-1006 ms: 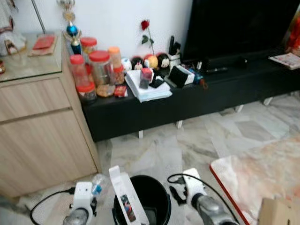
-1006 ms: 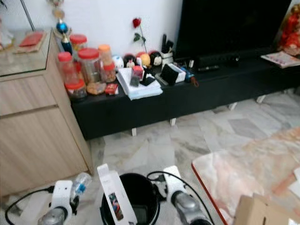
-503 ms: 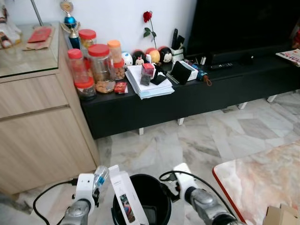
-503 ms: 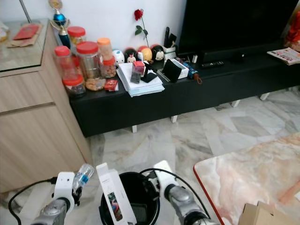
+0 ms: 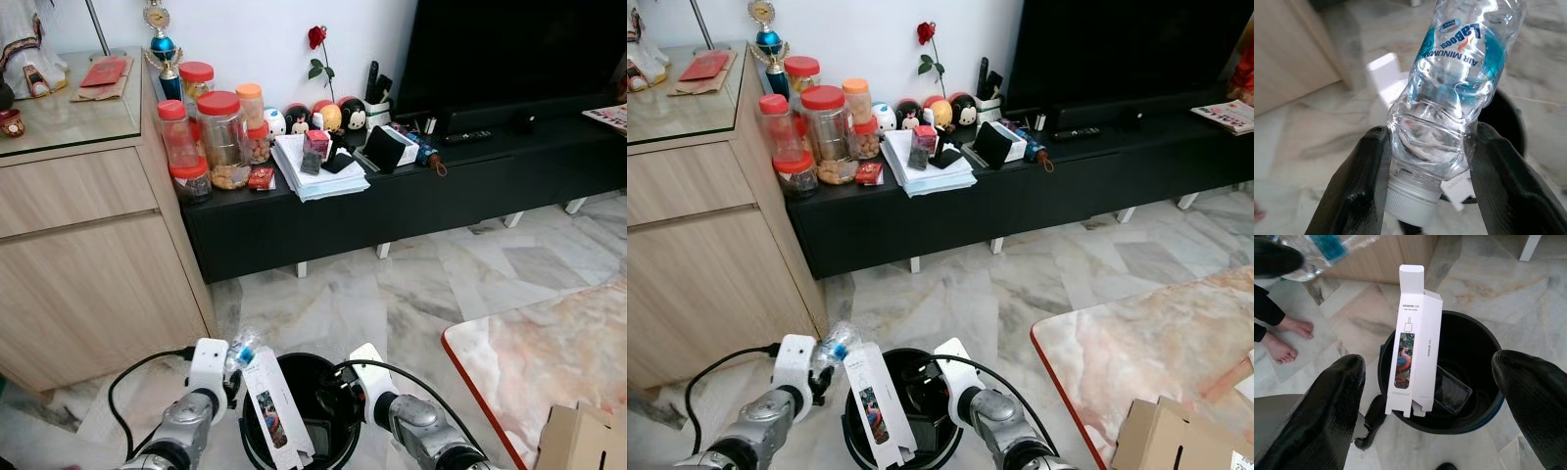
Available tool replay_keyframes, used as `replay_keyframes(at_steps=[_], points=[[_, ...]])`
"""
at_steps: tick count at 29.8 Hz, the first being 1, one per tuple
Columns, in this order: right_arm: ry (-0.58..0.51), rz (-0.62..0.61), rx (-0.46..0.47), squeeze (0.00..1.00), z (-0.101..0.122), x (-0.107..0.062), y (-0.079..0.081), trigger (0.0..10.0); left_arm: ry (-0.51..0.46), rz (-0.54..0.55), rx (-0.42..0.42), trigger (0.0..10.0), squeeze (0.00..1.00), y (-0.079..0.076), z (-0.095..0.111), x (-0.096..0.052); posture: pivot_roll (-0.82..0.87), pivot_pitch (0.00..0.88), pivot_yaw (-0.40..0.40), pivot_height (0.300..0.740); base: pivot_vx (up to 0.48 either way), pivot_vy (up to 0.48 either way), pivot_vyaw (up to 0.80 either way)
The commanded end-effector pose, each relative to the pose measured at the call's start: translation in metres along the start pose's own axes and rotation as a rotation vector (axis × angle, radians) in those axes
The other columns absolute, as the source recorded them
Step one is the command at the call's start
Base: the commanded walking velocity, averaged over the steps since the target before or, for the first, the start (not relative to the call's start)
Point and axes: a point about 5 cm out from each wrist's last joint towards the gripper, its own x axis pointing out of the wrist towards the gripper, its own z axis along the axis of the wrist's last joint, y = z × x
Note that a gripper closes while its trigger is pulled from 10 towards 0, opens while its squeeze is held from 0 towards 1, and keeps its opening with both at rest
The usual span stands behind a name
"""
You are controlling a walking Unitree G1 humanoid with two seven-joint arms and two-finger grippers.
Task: Picking trash to rubbish bin
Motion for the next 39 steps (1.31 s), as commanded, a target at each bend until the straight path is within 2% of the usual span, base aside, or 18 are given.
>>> replay_keyframes(at_steps=[1,4,6,19,20,21,22,39], points=[[-0.042,0.010,-0.019,0.00,0.014,0.001,-0.003,10.0,-0.029,-0.060,0.035,10.0,0.00,-0.009,0.011,0.004,-0.09,0.063,-0.032,0.740,0.000,0.000,0.00],[-0.054,0.022,-0.015,0.00,0.015,0.001,-0.003,10.0,-0.043,-0.073,0.024,10.0,0.00,-0.013,0.014,0.005,-0.10,0.073,-0.035,0.740,0.000,0.000,0.00],[-0.057,0.029,-0.016,0.00,0.014,0.001,-0.003,10.0,-0.054,-0.090,-0.018,10.0,0.00,-0.016,0.018,0.006,-0.11,0.083,-0.037,0.740,0.000,0.000,0.00],[-0.111,0.067,-0.006,0.00,0.017,-0.001,0.000,10.0,-0.072,-0.136,-0.047,10.0,0.00,-0.023,0.024,0.007,-0.14,0.130,-0.042,0.740,0.000,0.000,0.00],[-0.116,0.072,-0.004,0.00,0.016,-0.001,0.001,10.0,-0.078,-0.143,-0.066,10.0,0.11,-0.024,0.025,0.008,-0.15,0.139,-0.043,0.740,0.000,0.000,0.00],[-0.116,0.072,-0.004,0.00,0.016,-0.001,0.001,10.0,-0.078,-0.143,-0.066,10.0,0.11,-0.024,0.025,0.008,-0.15,0.139,-0.043,0.740,0.000,0.000,0.00],[-0.118,0.075,-0.001,0.00,0.015,-0.001,0.001,10.0,-0.081,-0.147,-0.074,10.0,1.00,-0.025,0.025,0.008,-0.15,0.144,-0.044,0.740,0.000,0.000,0.00],[-0.111,0.077,0.015,0.00,0.008,-0.004,0.001,10.0,-0.085,-0.152,-0.096,10.0,1.00,-0.024,0.024,0.007,-0.15,0.155,-0.049,0.740,0.000,0.000,0.00]])
